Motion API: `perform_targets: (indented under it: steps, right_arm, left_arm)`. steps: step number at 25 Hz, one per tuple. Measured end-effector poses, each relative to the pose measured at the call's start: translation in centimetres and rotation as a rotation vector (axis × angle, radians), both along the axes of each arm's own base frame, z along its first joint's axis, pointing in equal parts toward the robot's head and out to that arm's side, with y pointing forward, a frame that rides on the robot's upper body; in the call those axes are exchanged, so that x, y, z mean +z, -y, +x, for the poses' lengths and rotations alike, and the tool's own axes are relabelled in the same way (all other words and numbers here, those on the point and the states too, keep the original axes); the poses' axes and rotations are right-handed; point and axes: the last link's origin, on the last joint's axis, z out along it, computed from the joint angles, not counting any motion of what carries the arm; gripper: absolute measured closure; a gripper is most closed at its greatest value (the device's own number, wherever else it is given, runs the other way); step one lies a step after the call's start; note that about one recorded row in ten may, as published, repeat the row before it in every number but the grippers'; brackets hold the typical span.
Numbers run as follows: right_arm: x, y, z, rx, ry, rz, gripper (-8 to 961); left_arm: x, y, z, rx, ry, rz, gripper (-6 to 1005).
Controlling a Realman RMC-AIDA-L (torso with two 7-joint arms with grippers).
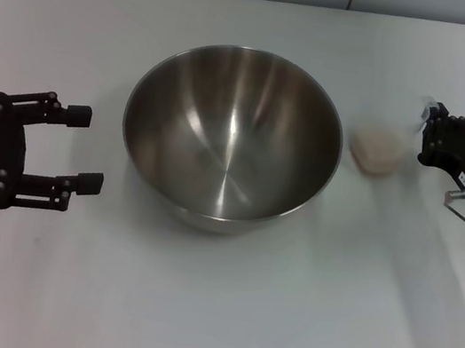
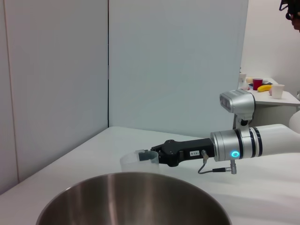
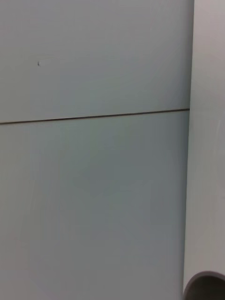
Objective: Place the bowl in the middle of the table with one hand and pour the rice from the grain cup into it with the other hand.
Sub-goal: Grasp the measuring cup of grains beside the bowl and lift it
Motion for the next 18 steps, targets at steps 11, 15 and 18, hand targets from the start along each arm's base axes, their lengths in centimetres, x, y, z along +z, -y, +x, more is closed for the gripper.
perform_targets:
  steps: [11, 15, 18]
  right_arm:
    - [0.3, 0.0, 0.0, -0.007, -0.023, 0.028, 943]
    - [0.9, -0.1, -0.6, 0.037, -0.043, 0.060, 943]
    - [1.9, 0.0, -1.3, 0.090, -0.071, 0.113, 943]
  left_arm:
    - [0.1, -0.1, 0.1, -0.004, -0.001, 0.002, 170]
    - [0.1, -0.1, 0.1, -0.004, -0.001, 0.002, 170]
    - [0.0, -0.1, 0.1, -0.004, -0.001, 0.001, 170]
